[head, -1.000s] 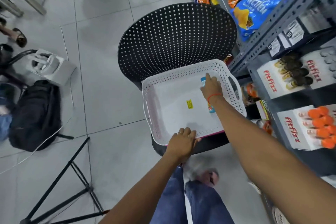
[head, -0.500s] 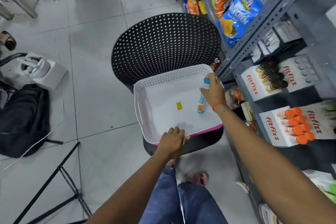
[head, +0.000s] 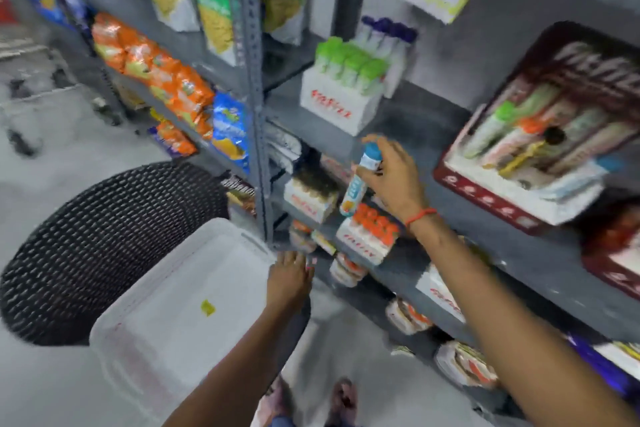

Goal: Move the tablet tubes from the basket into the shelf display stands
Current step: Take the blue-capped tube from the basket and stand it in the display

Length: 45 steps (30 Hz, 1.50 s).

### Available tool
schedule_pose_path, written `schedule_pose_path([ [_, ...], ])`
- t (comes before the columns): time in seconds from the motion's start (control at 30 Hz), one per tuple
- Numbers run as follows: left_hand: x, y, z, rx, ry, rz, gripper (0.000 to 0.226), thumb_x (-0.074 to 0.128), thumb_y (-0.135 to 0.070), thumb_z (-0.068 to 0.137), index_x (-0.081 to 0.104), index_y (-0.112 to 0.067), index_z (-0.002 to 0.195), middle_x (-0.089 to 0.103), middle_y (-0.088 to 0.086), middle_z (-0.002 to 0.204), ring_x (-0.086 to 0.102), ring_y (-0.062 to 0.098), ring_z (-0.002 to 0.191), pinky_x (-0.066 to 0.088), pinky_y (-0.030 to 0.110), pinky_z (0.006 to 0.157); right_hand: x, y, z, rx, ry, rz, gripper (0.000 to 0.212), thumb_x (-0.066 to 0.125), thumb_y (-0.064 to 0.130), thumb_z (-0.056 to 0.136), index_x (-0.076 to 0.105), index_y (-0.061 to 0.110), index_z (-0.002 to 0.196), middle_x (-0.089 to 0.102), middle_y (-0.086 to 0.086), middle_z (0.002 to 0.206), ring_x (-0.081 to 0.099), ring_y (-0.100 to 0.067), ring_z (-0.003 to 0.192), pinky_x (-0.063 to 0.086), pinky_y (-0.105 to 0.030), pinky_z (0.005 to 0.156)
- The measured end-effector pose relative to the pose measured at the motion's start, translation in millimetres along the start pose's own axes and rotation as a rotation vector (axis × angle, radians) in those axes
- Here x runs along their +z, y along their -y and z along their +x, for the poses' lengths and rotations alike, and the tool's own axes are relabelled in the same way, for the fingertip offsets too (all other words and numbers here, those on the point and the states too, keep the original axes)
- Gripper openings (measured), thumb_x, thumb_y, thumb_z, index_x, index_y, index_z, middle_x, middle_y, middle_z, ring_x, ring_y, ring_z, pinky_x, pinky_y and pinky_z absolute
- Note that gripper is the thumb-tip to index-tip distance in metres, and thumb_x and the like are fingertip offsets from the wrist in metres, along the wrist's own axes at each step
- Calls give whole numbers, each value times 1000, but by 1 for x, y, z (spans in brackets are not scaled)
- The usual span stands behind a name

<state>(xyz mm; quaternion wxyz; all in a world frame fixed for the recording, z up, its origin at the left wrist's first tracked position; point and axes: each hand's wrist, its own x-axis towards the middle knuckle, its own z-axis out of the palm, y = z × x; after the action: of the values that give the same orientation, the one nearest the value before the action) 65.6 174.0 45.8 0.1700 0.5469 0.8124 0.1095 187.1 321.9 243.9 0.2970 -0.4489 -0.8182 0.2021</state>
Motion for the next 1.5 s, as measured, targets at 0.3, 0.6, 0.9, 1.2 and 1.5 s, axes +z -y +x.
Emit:
schedule_pose_path([
  [0.3, -32, -200, 74, 621, -293, -21, 23, 57, -29, 87, 59, -11, 100, 64, 14, 94, 59, 35, 85, 50, 39, 71, -185, -83, -25, 268, -364, -294, 45, 75, 23, 77, 58, 3, 113, 64, -23, 109, 61, -36, 100, 44, -38, 83],
  [0.6, -2, -253, 106, 484, -171, 28, 49, 39, -41, 96, 42, -8, 132, 46, 23, 135, 41, 41, 123, 31, 48, 108, -253, -146, 11, 411, -352, -380, 52, 73, 24, 79, 56, 2, 123, 60, -24, 124, 57, -37, 113, 47, -40, 97],
  [0.9, 4, -253, 107, 464, -185, 21, 50, 38, -41, 96, 39, -11, 135, 42, 20, 141, 38, 40, 128, 31, 50, 110, -234, -169, 27, 412, -269, -630, 43, 72, 43, 76, 67, 9, 100, 72, -18, 97, 67, -35, 88, 52, -35, 73],
  [1.2, 1, -251, 108, 495, -150, 15, 52, 33, -45, 96, 37, -12, 137, 40, 19, 144, 37, 39, 130, 29, 49, 112, -226, -171, 33, 435, -391, -748, 44, 72, 51, 72, 69, 13, 94, 74, -17, 88, 67, -34, 83, 47, -42, 85],
  [1.5, 0, -250, 106, 477, -105, 8, 68, 7, -56, 90, 28, -19, 142, 30, 12, 152, 26, 37, 139, 17, 47, 116, -222, -170, 29, 471, -450, -764, 43, 72, 50, 72, 68, 13, 93, 73, -14, 91, 66, -32, 91, 42, -41, 88],
])
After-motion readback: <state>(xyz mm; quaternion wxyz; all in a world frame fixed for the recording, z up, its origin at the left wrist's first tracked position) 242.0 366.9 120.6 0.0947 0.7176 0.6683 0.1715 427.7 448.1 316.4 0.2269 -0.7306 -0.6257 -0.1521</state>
